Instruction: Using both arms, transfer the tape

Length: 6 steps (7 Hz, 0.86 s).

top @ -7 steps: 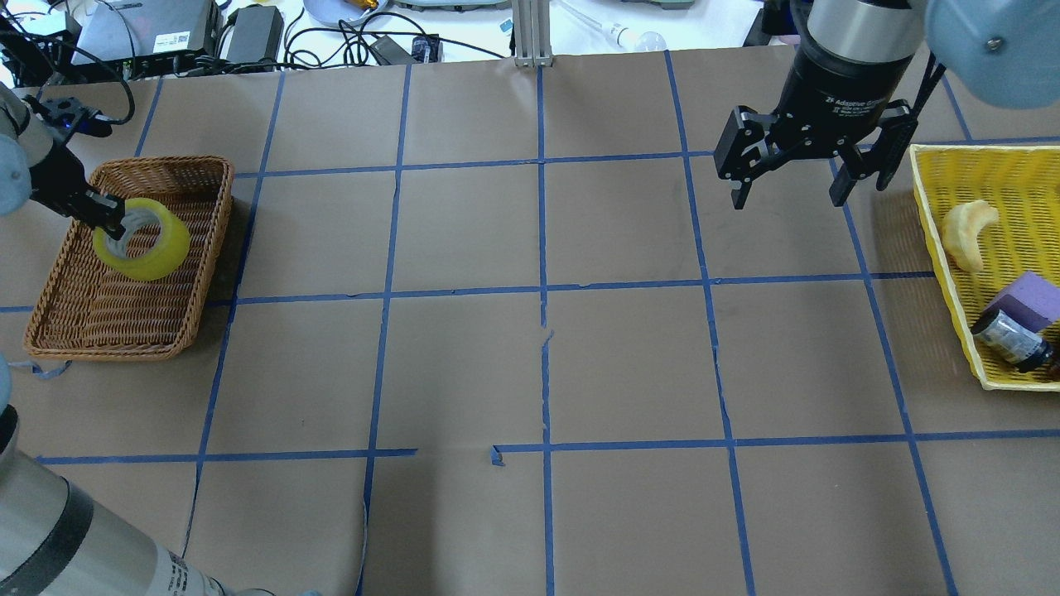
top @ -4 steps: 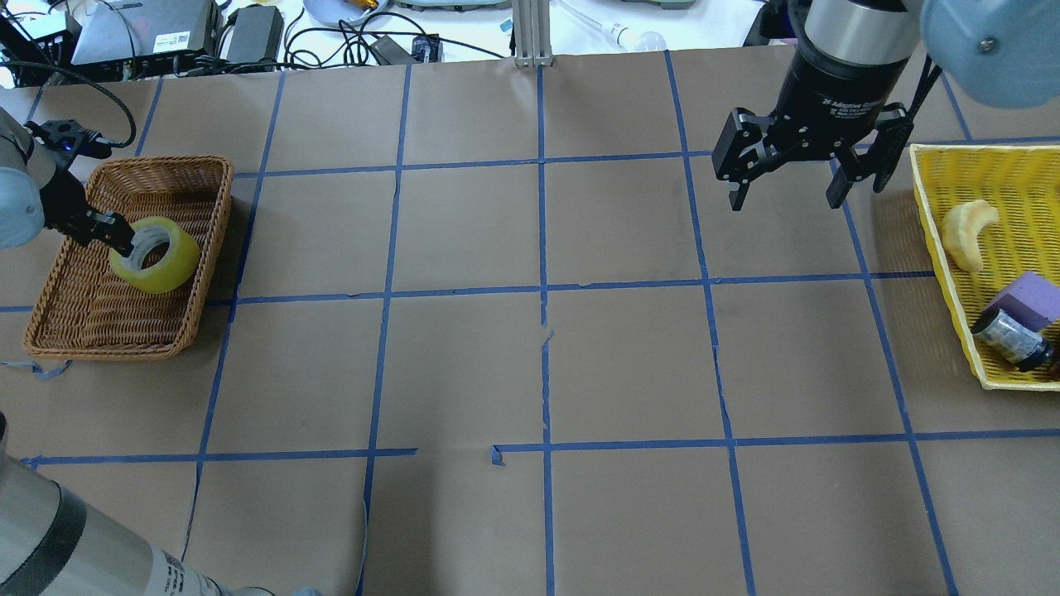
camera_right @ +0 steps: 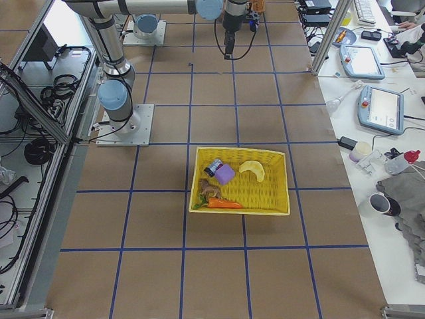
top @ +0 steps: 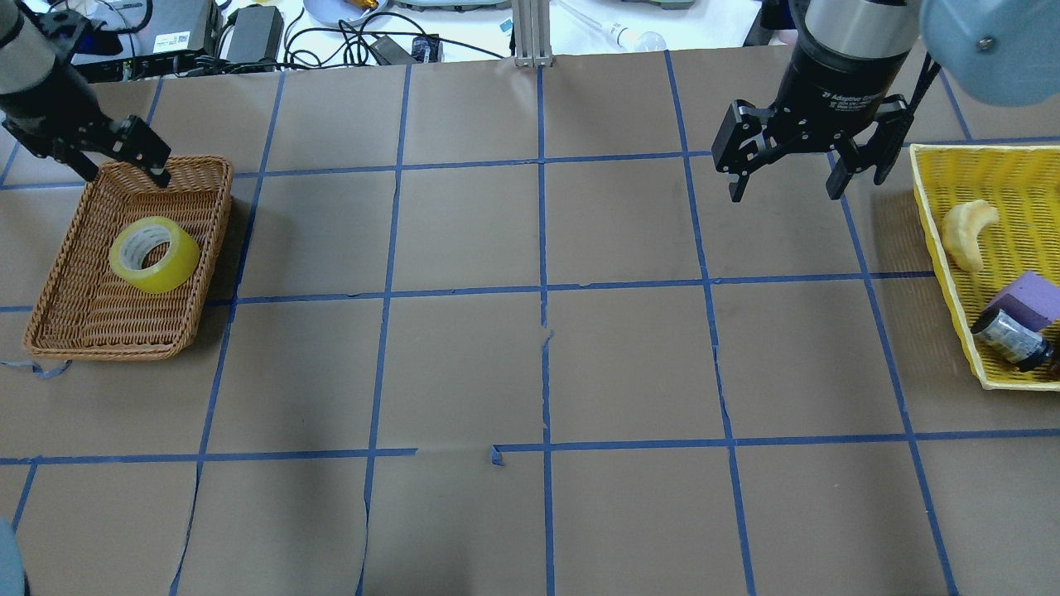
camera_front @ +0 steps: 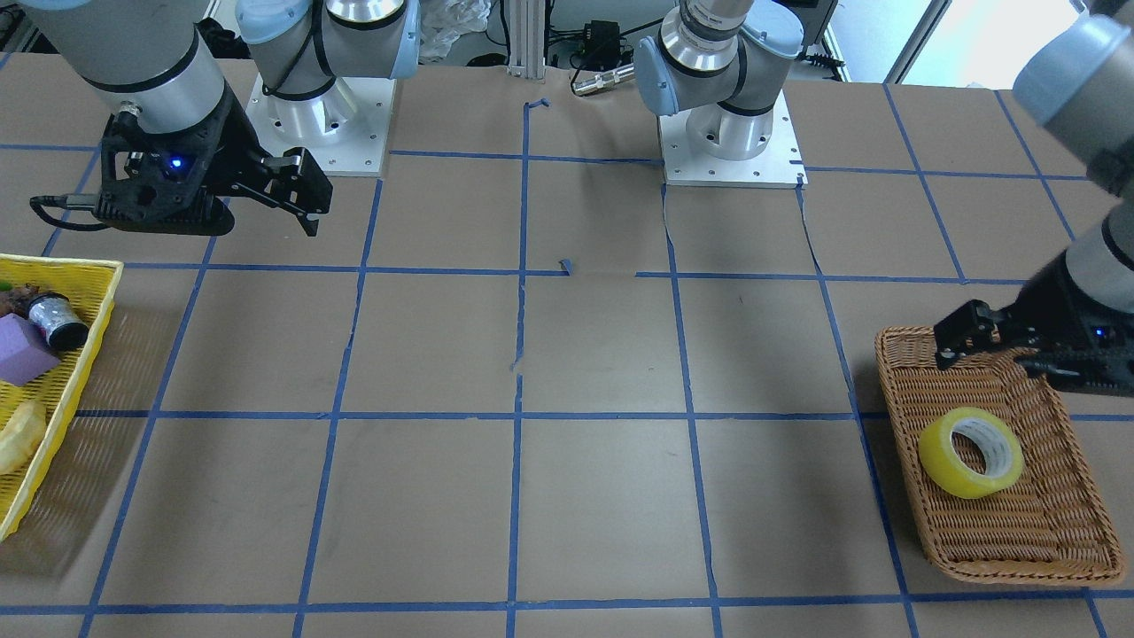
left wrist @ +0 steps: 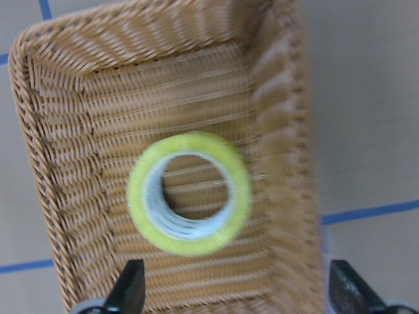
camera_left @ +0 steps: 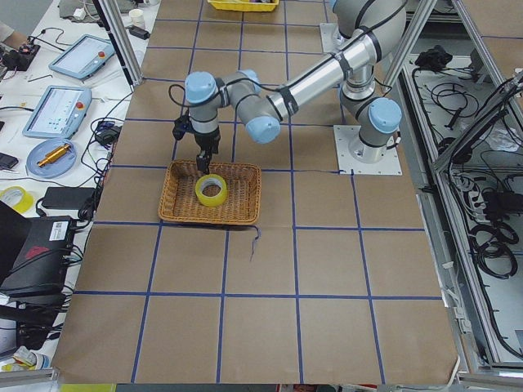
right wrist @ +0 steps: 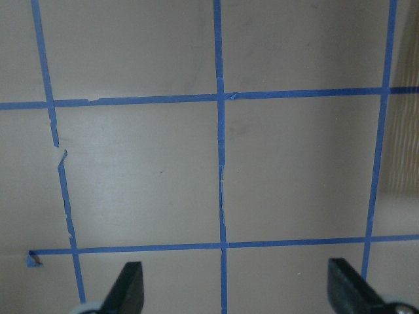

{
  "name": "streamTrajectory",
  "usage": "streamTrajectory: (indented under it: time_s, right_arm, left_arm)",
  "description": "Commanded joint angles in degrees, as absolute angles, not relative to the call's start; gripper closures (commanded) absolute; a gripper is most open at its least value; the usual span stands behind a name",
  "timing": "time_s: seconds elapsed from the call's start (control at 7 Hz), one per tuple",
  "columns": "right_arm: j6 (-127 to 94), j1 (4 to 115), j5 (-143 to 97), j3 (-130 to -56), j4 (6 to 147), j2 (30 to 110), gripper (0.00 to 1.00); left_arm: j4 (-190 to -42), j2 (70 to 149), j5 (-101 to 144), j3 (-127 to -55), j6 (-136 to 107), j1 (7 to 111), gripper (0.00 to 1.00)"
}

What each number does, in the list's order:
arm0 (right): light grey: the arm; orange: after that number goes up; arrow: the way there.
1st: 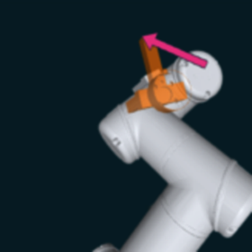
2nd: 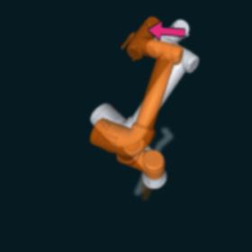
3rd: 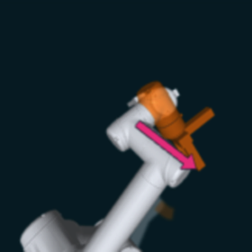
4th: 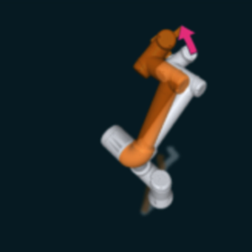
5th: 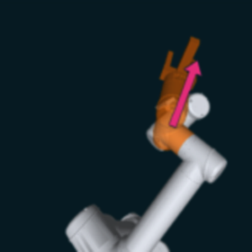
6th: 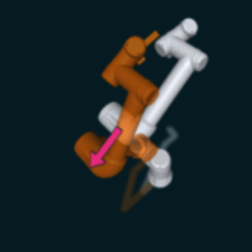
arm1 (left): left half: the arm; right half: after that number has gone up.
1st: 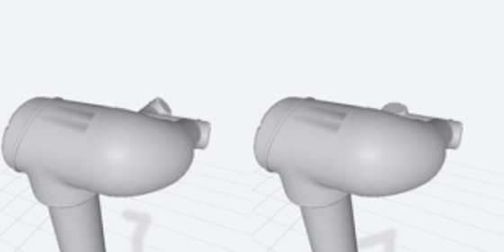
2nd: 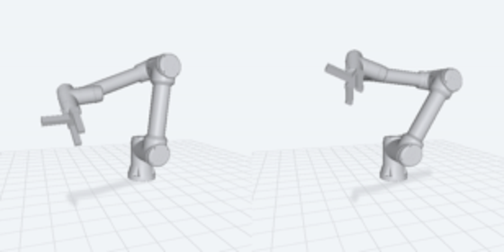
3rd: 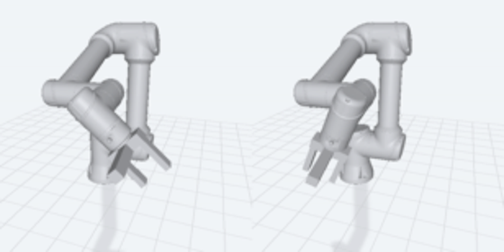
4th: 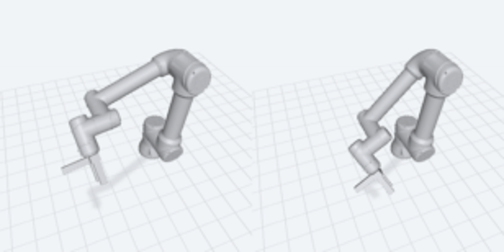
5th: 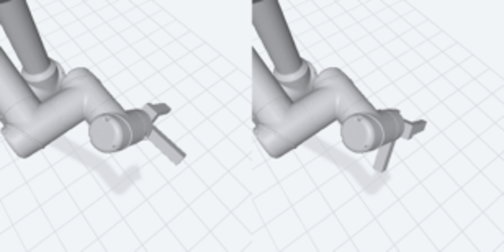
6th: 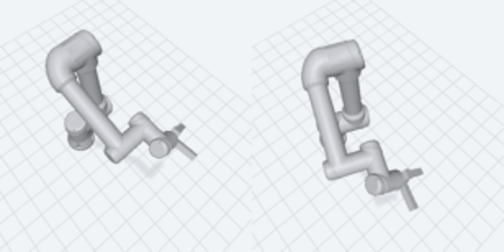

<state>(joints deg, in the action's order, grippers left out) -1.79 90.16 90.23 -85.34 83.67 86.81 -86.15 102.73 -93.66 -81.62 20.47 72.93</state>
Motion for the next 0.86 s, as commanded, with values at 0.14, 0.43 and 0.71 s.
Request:
streamTrajectory:
  time_s: [0.14, 0.43, 0.71]
  right_arm:
    - [-2.11, 90.26, 90.35, -85.77, 88.24, 87.1, 0.0]
    - [-1.41, 90.26, 90.44, -85.95, 88.42, 86.75, 0.0]
    - [-1.76, 90.26, 89.3, -86.04, 88.51, 86.75, 0.0]
  left_arm:
    - [-95.89, 96.61, -96.07, -77.25, -4.9, 94.24, 0.0]
    - [-93.79, 94.84, -95.54, -80.84, -5.1, 97.38, 0.0]
    - [-87.39, 93.61, -94.93, -83.4, -5.01, 97.47, 0.0]
